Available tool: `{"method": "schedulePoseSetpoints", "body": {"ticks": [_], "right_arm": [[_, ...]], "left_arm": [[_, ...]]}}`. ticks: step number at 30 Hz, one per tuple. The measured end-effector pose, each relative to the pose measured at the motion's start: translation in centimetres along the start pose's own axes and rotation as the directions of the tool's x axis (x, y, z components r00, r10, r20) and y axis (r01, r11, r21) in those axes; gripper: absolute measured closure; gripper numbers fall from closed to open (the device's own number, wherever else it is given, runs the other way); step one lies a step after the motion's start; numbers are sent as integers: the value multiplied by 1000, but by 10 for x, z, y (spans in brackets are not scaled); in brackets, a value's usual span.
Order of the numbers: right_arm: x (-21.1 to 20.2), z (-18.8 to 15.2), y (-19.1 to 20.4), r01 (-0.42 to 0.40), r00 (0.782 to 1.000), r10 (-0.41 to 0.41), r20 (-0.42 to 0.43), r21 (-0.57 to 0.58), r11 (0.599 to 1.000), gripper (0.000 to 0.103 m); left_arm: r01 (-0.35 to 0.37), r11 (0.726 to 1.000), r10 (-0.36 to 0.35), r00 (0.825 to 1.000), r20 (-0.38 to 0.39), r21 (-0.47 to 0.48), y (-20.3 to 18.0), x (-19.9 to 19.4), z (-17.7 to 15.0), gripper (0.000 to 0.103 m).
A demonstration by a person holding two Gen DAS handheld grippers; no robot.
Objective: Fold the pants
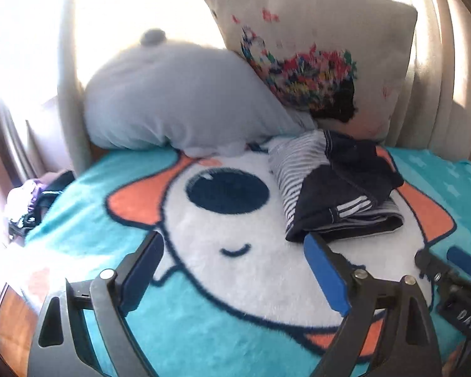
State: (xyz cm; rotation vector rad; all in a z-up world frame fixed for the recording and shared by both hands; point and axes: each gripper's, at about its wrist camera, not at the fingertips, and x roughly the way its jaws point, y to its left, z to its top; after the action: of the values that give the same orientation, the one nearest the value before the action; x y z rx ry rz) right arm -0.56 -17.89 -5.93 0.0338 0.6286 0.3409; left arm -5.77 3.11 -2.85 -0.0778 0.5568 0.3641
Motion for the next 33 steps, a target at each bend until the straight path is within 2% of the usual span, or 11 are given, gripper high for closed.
{"method": "schedulePoseSetpoints", "body": {"ticks": [3, 7, 9, 11, 14, 17, 23, 29, 33], "right_arm": [[-3, -10, -2, 10, 1000, -10, -15, -3, 1000, 17], [-8, -19, 6, -4, 1000, 4, -14, -29, 1000, 16], [-10, -20, 11, -11, 1000, 10, -10, -45, 999, 15], [-11, -22, 15, -10, 1000, 9, -6, -57, 998, 15], [-11, -25, 16, -7, 1000, 7, -9, -59, 998, 14], [-7, -28, 13, 14, 1000, -16, -25, -57, 998, 14], [-1, -27, 11, 44, 998, -47, -34, -75, 996, 12], [3, -22, 10, 53, 998, -56, -39, -79, 995, 11], [7, -14, 11, 51, 997, -54, -52, -71, 996, 11]], "left_arm": [[-26, 999, 30, 990, 135, -27, 5, -31, -2, 0], [-70, 998, 69, 962, 262, -4, -2, -55, 0, 0], [-45, 999, 38, 954, 297, 16, -5, -62, 0, 0], [14, 999, -22, 968, 250, 32, -7, -60, 3, 0], [51, 998, -58, 984, 166, 44, -9, -51, 2, 0], [92, 994, -97, 993, 63, 65, -14, -37, -1, 0], [110, 990, -101, 990, -99, 89, -24, -14, -14, 0], [108, 992, -95, 977, -194, 60, -17, 2, -18, 0], [111, 993, -100, 971, -217, 43, -12, 7, -17, 0]]}}
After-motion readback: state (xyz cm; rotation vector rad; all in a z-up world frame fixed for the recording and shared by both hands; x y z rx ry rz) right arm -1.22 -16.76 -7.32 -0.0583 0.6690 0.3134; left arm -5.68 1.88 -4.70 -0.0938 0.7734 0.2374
